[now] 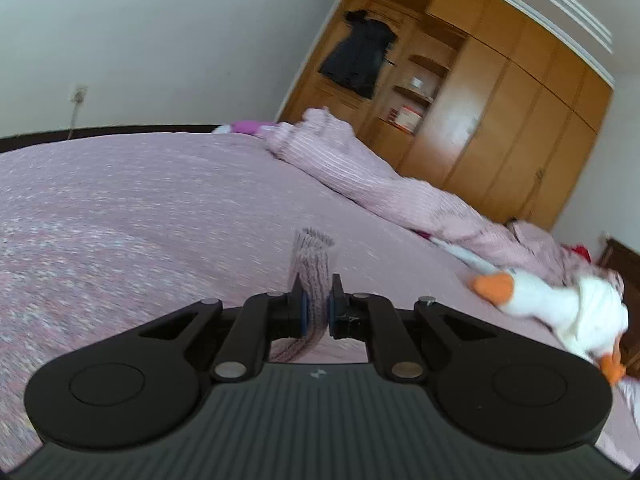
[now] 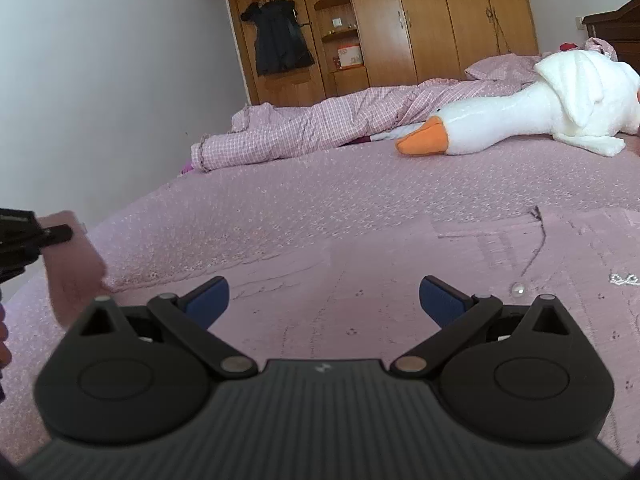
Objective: Fold small clothes
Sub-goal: 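Lift the held edge and fold it over the cardigan body with the left gripper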
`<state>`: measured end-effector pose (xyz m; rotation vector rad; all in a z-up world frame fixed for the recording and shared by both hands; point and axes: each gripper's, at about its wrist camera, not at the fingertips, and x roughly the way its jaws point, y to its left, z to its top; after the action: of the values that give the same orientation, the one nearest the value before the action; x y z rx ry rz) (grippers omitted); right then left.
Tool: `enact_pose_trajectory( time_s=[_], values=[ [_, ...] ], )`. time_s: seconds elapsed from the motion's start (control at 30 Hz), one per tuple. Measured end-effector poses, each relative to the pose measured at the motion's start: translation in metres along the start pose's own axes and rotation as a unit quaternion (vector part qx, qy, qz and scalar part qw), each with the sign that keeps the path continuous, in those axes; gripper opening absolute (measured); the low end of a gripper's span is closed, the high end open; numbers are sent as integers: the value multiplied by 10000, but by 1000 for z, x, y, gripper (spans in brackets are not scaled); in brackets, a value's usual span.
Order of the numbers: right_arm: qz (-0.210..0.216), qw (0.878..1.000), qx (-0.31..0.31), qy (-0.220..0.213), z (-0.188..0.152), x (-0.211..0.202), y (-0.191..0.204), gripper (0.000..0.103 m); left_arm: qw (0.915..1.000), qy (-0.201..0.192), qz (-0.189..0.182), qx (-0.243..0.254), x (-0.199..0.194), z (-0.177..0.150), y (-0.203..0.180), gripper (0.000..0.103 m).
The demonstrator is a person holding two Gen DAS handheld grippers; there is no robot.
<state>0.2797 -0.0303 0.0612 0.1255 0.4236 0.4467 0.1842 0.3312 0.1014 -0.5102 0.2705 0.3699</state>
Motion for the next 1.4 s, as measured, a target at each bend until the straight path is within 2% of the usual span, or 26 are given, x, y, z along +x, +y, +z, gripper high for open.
enact_pose_trajectory(
  time_s=[0.13, 0.2, 0.27, 0.37, 0.5, 0.83, 0.97, 1.13, 1.3, 1.4],
  values=[
    [88, 9999, 67, -32, 2, -8, -16, 103, 9996, 43, -115, 264, 4, -15, -42, 10],
    [158, 9995, -252, -123, 8, -14, -22, 103, 9994, 70, -198, 257, 8, -17, -60, 10],
    [-24, 9977, -574, -350, 12, -21, -25, 103, 9987, -12, -220, 455, 11, -13, -79, 10],
    [-123, 9986, -217, -471, 23, -27, -41, 103, 9983, -81, -342, 472, 10, -9, -105, 10],
    [-281, 9986, 191, -418, 36, -23, -61, 103, 9969, -69, -426, 653, 9, -10, -137, 10],
    [-460, 9967, 300, -591, 37, -29, -112, 103, 9930, -46, -653, 980, 16, -29, -200, 10],
    [-474, 9965, 392, -559, 30, -36, -138, 103, 9903, -20, -792, 1138, 20, -48, -223, 10],
    [-636, 9952, 568, -488, 17, -50, -177, 103, 9865, 8, -998, 1295, 31, -87, -260, 10],
    [-793, 9945, 553, -410, 2, -53, -206, 103, 9868, 323, -1117, 1130, 54, -135, -289, 10],
    [-864, 9938, 552, -434, -3, -55, -219, 103, 9844, 429, -1166, 1249, 61, -157, -300, 10]
  ],
)
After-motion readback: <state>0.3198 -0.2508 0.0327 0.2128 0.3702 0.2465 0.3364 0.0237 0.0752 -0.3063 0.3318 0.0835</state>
